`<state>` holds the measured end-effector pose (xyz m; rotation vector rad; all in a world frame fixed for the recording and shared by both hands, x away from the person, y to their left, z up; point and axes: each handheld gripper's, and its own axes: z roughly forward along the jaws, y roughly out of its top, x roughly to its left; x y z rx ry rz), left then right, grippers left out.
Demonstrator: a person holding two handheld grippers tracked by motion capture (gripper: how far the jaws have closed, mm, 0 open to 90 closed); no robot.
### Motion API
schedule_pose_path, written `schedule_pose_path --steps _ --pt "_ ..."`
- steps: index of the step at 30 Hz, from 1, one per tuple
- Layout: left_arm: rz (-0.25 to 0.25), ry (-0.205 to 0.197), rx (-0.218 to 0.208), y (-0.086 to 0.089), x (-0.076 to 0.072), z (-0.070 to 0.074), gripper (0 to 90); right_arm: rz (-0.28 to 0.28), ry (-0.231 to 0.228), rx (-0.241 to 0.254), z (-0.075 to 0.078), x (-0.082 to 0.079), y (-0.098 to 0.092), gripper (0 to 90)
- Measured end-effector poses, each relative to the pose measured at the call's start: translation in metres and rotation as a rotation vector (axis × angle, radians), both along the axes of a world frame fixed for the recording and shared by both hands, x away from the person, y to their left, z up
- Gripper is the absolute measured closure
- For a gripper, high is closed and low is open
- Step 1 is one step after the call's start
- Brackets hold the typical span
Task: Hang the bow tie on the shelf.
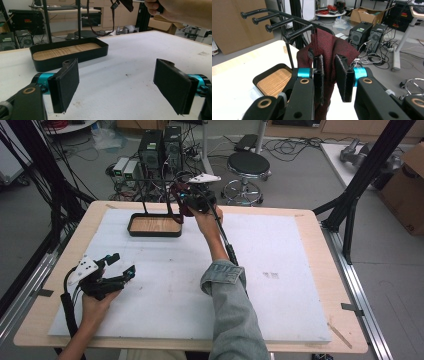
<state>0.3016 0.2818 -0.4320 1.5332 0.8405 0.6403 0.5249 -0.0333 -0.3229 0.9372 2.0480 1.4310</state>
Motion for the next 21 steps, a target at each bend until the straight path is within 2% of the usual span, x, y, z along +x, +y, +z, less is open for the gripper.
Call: schedule_pose_path --steps 5,9,21 --pt "0.003 0.002 0.0 0.0 0.0 0.0 20.9 0.007 0.024 -0.005 -0.004 0.0 0.001 77.7" --pt "0.001 0.0 0.003 0.0 0.0 0.0 20.9 -0.008 0.038 -0.019 -0.008 0.002 0.001 77.7" --pt "0.0 0.003 0.002 0.0 0.0 0.0 20.9 -0.035 0.04 -0.046 -0.012 0.004 0.003 76.6"
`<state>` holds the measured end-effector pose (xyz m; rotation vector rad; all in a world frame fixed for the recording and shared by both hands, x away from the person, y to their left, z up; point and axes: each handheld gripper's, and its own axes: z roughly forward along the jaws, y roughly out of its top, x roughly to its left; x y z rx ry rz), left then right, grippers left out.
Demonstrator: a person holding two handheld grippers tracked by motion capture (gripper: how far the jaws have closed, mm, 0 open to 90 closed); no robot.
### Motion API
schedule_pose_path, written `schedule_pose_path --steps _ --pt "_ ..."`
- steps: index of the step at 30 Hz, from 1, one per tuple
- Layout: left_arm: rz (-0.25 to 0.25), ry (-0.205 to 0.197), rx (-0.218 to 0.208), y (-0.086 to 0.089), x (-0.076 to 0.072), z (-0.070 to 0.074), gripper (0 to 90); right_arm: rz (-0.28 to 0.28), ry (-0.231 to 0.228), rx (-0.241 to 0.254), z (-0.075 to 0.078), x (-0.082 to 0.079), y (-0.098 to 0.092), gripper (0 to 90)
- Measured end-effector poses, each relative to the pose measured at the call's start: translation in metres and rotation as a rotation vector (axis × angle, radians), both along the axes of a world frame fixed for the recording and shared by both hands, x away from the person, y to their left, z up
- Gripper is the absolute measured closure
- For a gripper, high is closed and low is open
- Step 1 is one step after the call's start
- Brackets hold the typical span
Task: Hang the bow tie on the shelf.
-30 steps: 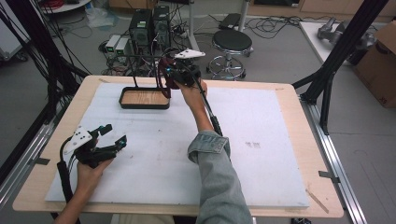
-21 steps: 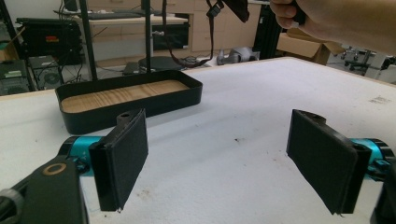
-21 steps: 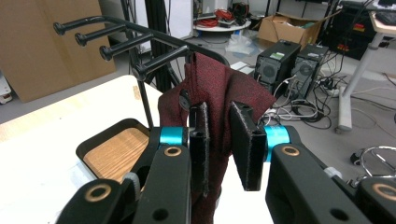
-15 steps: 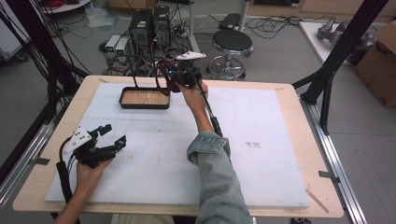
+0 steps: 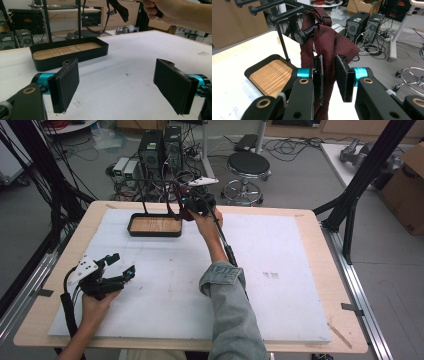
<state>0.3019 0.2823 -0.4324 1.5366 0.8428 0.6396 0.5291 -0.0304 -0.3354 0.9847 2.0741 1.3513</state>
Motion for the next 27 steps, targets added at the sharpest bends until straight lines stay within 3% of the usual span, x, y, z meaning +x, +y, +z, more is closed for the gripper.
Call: schedule_pose_path --steps 14,27 --pt "-0.002 -0.001 0.004 -0.001 0.0 0.0 21.0 0.001 -0.013 0.013 0.005 -0.006 -0.008 68.0" --pt "0.004 -0.002 0.012 -0.001 0.0 0.0 20.9 0.033 -0.088 0.087 0.033 -0.032 -0.04 46.9"
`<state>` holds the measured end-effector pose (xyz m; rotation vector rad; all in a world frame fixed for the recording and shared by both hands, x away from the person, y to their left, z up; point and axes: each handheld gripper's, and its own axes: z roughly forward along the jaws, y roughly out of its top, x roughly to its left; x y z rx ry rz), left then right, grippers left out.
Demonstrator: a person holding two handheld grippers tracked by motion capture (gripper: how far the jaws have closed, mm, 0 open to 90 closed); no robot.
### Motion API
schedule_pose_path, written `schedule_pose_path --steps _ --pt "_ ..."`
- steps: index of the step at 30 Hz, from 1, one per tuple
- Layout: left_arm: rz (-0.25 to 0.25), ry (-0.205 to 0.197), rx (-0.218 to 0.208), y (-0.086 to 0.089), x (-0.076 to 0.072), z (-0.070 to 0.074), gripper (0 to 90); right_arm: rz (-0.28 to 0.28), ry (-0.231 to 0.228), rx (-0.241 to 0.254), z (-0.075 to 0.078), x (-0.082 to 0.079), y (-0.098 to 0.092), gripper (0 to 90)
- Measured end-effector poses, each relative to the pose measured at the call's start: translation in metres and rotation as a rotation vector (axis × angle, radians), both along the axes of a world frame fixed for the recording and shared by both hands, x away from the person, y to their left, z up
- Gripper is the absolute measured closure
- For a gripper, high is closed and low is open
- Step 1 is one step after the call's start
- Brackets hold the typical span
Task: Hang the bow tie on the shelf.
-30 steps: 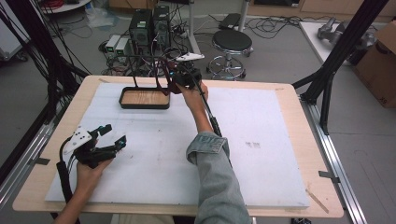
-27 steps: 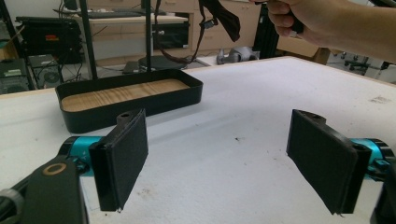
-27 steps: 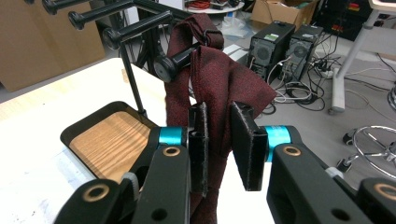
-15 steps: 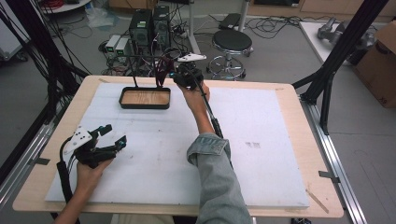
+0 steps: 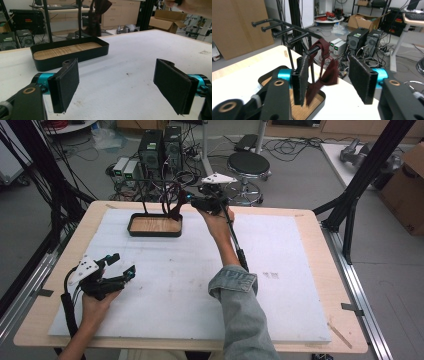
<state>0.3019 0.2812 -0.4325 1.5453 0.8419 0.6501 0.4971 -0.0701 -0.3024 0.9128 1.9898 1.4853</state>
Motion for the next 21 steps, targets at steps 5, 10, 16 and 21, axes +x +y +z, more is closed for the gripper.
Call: schedule_pose_path --steps 5,10,16,21 --pt "0.004 -0.003 0.0 0.0 0.001 0.0 20.9 0.009 -0.024 0.014 0.014 -0.013 -0.023 40.1" --pt "0.005 -0.005 0.005 -0.001 0.001 0.0 20.9 0.02 -0.027 0.023 0.025 -0.023 -0.036 38.3" --pt "0.003 -0.007 0.009 -0.002 0.001 0.0 20.9 0.01 -0.083 0.031 0.039 -0.052 -0.061 35.6" --pt "0.001 -0.006 0.013 -0.004 0.001 0.0 20.9 0.011 -0.108 0.034 0.045 -0.068 -0.078 33.7"
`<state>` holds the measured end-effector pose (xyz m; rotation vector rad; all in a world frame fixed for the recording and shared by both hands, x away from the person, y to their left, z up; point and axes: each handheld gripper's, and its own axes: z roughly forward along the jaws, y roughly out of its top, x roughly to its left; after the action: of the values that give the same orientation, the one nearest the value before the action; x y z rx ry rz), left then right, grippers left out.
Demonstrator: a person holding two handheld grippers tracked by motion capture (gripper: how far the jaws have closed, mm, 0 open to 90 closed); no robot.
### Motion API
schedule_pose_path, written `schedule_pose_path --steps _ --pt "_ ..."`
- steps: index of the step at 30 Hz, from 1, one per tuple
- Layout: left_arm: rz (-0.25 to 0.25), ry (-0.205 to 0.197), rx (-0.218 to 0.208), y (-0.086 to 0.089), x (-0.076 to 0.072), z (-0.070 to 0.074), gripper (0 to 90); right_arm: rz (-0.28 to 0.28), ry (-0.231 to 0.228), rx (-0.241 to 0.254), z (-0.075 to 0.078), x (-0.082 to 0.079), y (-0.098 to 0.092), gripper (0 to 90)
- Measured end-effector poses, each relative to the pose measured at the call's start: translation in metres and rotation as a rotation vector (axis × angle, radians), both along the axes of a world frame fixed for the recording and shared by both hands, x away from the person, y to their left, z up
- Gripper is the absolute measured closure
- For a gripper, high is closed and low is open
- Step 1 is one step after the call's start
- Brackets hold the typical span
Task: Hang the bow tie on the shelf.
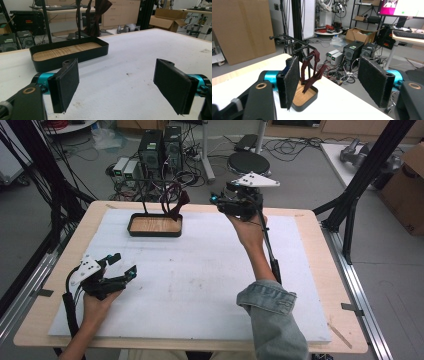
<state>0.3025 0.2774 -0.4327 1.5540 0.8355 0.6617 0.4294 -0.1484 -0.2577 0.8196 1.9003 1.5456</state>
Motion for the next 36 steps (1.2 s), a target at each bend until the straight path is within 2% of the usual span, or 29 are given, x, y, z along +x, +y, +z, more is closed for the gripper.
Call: schedule_pose_path --steps 3,4,6,7,11,13,19,22,27,28,29,30,33,36 --pt "0.002 0.001 0.0 0.0 0.0 0.0 20.9 -0.005 -0.02 0.011 0.001 -0.016 -0.018 33.1" --pt "0.002 0.001 0.001 0.0 0.0 0.0 20.9 -0.005 -0.02 0.011 0.001 -0.016 -0.018 33.1" --pt "0.003 0.002 0.001 0.0 0.0 0.0 20.9 -0.004 0.002 0.006 0.001 -0.022 -0.026 30.7" --pt "0.003 0.002 0.001 0.0 0.0 0.0 20.9 -0.011 -0.037 0.011 -0.001 -0.029 -0.033 30.5" --pt "0.004 0.002 0.002 -0.001 0.0 0.0 20.9 -0.019 -0.039 0.006 -0.005 -0.038 -0.042 26.1" --pt "0.003 0.002 0.004 -0.001 0.0 0.0 20.9 -0.036 -0.074 0.009 -0.011 -0.048 -0.051 22.7" --pt "0.006 0.004 0.005 -0.001 0.0 0.0 20.8 -0.051 -0.096 0.027 -0.02 -0.063 -0.066 17.4" --pt "0.006 0.007 0.009 -0.001 0.0 -0.001 20.8 -0.047 -0.089 0.031 -0.027 -0.071 -0.074 14.7" --pt "0.006 0.007 0.013 -0.001 0.0 -0.001 20.7 -0.082 -0.121 0.023 -0.044 -0.09 -0.09 12.2" --pt "0.007 0.008 0.013 -0.001 0.0 -0.001 20.7 -0.082 -0.121 0.023 -0.044 -0.09 -0.09 12.2" --pt "0.009 0.008 0.013 -0.001 0.0 -0.001 20.7 -0.086 -0.129 0.032 -0.052 -0.096 -0.095 11.8" --pt "0.009 0.008 0.013 -0.001 0.0 -0.001 20.7 -0.086 -0.129 0.032 -0.052 -0.096 -0.095 11.8" --pt "0.01 0.008 0.015 -0.001 0.001 -0.001 20.7 -0.069 -0.133 0.05 -0.065 -0.103 -0.103 11.7" --pt "0.012 0.007 0.021 -0.001 0.0 -0.001 20.7 -0.073 -0.147 0.044 -0.077 -0.11 -0.108 11.3"
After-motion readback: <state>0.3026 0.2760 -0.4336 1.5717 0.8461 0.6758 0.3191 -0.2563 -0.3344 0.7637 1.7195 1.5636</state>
